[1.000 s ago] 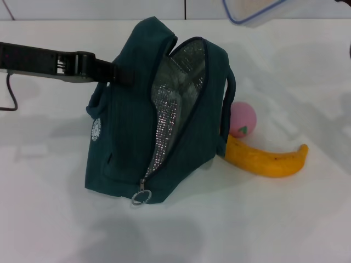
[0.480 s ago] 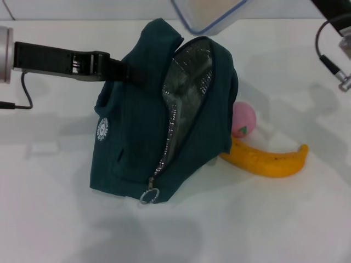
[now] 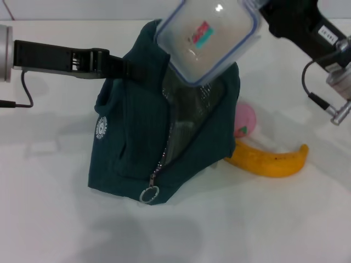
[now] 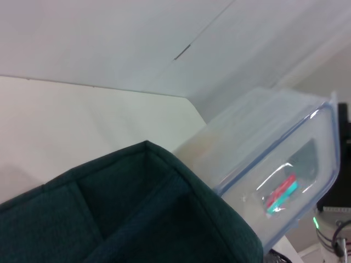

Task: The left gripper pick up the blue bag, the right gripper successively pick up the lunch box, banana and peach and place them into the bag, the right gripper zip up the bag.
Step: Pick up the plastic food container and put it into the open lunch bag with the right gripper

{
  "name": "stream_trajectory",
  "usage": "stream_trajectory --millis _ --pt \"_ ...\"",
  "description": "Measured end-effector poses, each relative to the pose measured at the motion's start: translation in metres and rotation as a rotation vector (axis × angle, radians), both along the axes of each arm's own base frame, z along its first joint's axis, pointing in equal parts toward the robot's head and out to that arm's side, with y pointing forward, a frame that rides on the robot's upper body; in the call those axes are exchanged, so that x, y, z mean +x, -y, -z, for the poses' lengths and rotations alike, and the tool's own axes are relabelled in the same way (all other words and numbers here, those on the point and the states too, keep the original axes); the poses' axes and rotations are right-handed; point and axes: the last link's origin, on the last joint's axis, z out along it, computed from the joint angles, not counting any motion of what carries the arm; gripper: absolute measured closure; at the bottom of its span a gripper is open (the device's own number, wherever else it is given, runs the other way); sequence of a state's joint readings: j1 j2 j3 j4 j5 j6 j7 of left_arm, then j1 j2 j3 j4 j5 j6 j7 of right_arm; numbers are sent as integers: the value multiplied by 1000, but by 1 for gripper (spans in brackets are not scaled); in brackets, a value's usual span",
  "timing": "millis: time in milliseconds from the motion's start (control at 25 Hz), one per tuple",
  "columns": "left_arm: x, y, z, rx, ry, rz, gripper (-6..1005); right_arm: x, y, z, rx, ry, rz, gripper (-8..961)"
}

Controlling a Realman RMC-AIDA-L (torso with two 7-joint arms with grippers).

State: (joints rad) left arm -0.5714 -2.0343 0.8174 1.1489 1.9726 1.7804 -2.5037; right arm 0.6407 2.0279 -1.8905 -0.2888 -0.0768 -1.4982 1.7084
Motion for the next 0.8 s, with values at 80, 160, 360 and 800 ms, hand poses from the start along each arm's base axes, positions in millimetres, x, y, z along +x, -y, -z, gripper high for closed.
stream_trajectory --millis 80,160,360,800 --pt "-1 0 0 5 1 -5 956 4 3 2 -7 9 11 858" --pt "-2 0 -1 8 1 -10 956 8 6 5 -19 18 14 857" --pt "-2 0 -1 9 4 -11 956 12 12 13 -52 49 12 854" --pt "1 -1 0 4 8 -4 956 8 8 46 -141 209 46 847"
